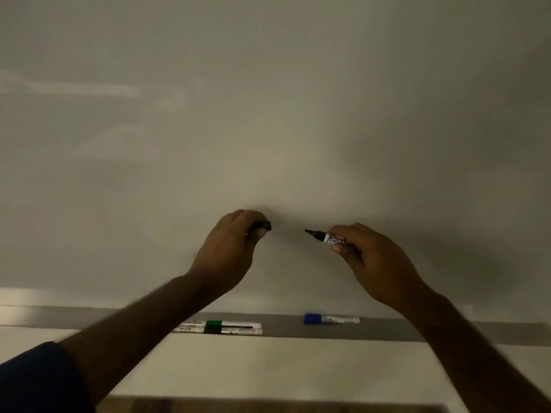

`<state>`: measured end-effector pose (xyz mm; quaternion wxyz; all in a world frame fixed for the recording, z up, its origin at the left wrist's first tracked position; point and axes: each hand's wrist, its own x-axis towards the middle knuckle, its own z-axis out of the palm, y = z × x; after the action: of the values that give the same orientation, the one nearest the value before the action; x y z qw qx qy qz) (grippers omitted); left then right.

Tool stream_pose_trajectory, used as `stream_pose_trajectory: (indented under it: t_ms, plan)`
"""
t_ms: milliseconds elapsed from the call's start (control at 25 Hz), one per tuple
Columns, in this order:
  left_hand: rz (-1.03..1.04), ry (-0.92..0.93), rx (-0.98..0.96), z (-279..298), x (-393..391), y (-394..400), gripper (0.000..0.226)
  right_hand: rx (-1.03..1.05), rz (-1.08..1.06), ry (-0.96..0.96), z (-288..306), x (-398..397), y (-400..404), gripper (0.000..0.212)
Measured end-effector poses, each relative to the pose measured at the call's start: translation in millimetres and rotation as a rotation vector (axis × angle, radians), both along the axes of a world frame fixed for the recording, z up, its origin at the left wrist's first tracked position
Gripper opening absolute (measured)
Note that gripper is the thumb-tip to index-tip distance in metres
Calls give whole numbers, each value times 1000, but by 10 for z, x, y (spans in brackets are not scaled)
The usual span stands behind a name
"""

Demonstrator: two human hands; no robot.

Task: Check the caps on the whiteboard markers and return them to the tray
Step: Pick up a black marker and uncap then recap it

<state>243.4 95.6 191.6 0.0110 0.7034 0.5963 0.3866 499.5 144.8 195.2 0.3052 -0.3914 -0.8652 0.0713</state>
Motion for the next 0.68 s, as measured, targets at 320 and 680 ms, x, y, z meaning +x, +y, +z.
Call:
stream_pose_trajectory:
  t_ms: [320,680]
  plan:
    - [-65,-180,120,785,-135,-262,17,203,162,143,915,-228,-218,17]
    - [-119,-167,150,1080,-129,-356,19,284,213,130,1179,-342,-282,19]
